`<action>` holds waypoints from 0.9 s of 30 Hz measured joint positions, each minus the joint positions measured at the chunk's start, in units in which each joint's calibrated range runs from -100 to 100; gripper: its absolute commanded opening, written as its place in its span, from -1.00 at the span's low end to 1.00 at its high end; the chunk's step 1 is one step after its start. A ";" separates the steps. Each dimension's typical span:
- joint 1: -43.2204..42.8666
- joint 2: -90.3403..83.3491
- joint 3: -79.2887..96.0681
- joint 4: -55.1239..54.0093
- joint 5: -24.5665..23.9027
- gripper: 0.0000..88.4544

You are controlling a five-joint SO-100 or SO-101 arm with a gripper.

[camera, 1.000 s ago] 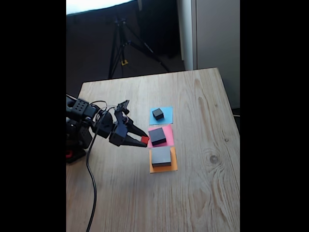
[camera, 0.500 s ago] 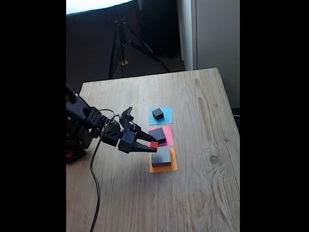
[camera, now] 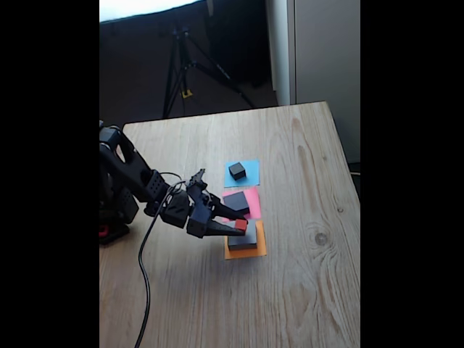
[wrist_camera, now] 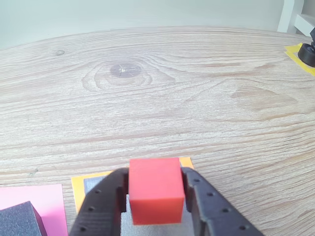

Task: Tower of hanoi

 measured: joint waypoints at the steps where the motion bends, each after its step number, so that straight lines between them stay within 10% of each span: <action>1: 0.00 0.17 0.00 -0.56 0.00 -0.93; 27: -0.41 4.36 1.48 -4.40 0.00 -0.70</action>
